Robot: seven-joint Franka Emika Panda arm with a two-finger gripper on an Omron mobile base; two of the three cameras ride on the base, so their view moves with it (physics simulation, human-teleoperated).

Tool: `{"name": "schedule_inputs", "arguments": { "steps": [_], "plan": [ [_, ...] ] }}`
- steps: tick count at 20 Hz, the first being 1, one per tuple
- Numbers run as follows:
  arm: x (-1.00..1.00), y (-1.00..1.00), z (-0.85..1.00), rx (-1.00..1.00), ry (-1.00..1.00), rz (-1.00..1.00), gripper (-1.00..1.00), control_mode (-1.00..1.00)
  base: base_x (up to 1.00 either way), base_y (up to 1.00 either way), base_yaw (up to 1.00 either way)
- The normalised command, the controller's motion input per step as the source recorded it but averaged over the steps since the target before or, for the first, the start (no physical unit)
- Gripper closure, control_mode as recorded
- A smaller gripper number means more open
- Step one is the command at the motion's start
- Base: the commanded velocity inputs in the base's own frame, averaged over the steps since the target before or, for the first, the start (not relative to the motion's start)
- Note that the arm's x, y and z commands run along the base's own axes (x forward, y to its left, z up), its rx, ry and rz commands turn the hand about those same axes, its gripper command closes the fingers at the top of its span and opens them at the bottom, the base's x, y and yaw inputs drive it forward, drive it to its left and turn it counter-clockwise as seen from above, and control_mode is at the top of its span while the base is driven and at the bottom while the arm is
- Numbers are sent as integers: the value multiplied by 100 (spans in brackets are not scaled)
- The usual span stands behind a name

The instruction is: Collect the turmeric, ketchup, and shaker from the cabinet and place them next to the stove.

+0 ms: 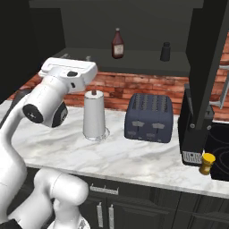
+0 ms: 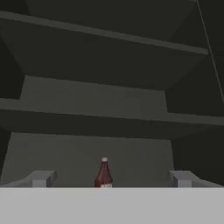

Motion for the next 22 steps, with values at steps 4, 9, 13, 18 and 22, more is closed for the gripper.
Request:
{"name": "schedule_inputs", "arguments": {
  "steps": [4,9,13,18,22],
  "plan": [
    [44,-14,33,2,8,-25,-100,-100,0,0,0],
    [38,-36,49,0,21,-18,-100,-100,0,0,0],
    [29,-31,27,1,24,-3,-100,-100,0,0,0],
    [20,-44,-7,11,18,0,-100,-100,0,0,0],
    [11,-57,-20,18,15,0,-100,-100,0,0,0]
  ]
}}
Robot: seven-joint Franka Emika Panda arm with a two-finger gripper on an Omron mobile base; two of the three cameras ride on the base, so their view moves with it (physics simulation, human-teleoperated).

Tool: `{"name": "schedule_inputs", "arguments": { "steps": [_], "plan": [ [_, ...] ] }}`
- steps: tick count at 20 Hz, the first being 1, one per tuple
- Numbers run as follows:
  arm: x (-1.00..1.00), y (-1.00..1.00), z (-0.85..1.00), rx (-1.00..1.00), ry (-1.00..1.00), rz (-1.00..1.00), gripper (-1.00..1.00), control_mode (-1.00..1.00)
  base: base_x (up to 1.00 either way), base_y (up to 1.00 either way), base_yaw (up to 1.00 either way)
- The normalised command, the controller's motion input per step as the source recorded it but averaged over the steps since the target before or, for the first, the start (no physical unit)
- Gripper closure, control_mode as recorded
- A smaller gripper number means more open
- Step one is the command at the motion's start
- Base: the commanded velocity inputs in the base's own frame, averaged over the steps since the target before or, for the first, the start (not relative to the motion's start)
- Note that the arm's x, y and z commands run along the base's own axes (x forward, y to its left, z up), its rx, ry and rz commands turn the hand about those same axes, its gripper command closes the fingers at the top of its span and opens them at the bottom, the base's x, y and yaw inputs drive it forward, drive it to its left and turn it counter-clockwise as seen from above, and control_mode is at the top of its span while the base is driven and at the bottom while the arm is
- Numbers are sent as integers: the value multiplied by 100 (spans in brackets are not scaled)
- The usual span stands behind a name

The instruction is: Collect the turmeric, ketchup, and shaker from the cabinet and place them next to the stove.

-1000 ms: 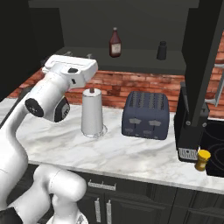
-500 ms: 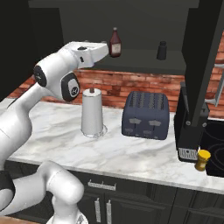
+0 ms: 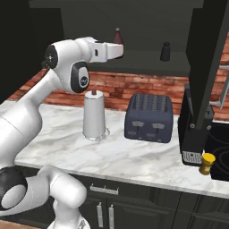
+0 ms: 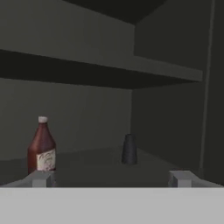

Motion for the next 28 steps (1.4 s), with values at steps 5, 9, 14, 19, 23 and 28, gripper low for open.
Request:
{"name": "schedule_inputs", "arguments": {
  "steps": [5,9,14,19,23,28],
  "plan": [
    [10,-50,-5,18,13,0,-100,-100,0,0,0],
    [14,-47,-7,16,7,0,-100,-100,0,0,0],
    [10,-27,-21,8,0,0,-100,-100,0,0,0],
    [1,0,-21,0,4,0,-100,-100,0,0,0],
    [10,-21,-17,4,0,0,-100,-100,0,0,0],
    [21,-35,-16,8,0,0,-100,-100,0,0,0]
  ]
}}
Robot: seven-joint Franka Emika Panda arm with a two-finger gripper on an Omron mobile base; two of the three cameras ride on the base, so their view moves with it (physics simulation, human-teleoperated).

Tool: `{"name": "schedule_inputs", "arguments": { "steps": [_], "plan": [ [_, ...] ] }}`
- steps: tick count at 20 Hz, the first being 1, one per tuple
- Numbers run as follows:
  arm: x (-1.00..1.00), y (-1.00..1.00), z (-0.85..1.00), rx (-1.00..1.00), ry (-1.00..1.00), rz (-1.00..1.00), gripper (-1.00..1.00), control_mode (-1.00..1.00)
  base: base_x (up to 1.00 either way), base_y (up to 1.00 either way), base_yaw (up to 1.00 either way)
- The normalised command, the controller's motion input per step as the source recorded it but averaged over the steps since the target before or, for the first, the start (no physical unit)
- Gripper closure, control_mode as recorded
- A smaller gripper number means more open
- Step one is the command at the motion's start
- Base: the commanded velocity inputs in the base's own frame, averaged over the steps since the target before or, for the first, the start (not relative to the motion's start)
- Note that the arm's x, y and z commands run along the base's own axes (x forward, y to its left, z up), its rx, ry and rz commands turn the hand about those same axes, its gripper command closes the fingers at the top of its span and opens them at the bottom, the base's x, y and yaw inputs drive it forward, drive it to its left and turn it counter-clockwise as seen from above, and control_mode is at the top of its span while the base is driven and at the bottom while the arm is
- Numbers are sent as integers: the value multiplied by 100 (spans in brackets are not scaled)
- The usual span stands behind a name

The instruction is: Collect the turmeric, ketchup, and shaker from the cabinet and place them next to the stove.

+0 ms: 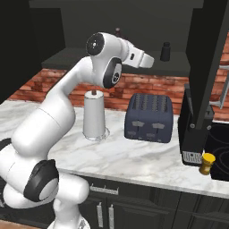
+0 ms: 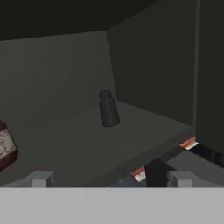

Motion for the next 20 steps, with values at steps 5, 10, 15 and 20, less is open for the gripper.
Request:
{"name": "schedule_inputs", "arguments": {
  "steps": [5,10,15,20],
  "plan": [
    [36,-34,-4,9,0,0,-100,-100,0,0,0],
    [34,-32,0,7,0,0,-100,-100,0,0,0],
    [7,0,-1,-1,0,0,-100,-100,0,0,0],
    [7,-2,14,-1,-1,0,-100,-100,0,0,0]
  ]
}}
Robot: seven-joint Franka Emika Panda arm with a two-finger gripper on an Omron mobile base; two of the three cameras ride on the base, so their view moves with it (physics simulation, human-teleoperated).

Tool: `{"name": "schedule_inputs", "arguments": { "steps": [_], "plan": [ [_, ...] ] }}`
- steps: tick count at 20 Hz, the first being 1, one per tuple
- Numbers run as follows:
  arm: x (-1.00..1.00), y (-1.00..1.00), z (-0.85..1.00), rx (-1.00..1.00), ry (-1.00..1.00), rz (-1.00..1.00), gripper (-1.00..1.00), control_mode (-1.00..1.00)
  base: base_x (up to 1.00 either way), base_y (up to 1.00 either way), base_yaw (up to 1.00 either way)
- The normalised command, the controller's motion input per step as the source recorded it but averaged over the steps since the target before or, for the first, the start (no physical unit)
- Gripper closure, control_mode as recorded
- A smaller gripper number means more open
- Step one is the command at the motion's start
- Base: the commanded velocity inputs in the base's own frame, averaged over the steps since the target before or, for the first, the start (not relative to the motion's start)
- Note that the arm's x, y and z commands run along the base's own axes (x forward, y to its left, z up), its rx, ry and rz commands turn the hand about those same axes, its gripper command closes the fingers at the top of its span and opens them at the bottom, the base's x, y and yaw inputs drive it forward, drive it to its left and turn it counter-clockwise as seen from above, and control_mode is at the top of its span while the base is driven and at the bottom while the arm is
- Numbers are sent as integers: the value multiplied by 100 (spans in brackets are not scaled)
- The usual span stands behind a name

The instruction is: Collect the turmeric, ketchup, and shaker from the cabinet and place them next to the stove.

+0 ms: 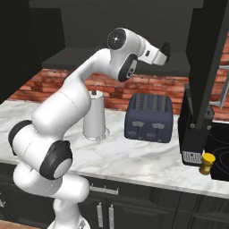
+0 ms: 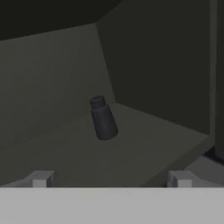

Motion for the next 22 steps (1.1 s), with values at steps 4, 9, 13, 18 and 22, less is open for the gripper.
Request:
{"name": "schedule_inputs", "arguments": {
  "steps": [4,9,13,18,22],
  "plan": [
    [9,-6,16,-3,-1,0,-100,-100,0,0,0],
    [21,-10,2,-6,0,2,-100,-100,0,0,0],
    [17,-5,0,-10,0,3,-100,-100,0,0,0],
    [21,0,0,-7,0,2,-100,-100,0,0,0],
    [27,-4,0,-5,2,1,-100,-100,0,0,0]
  ]
}}
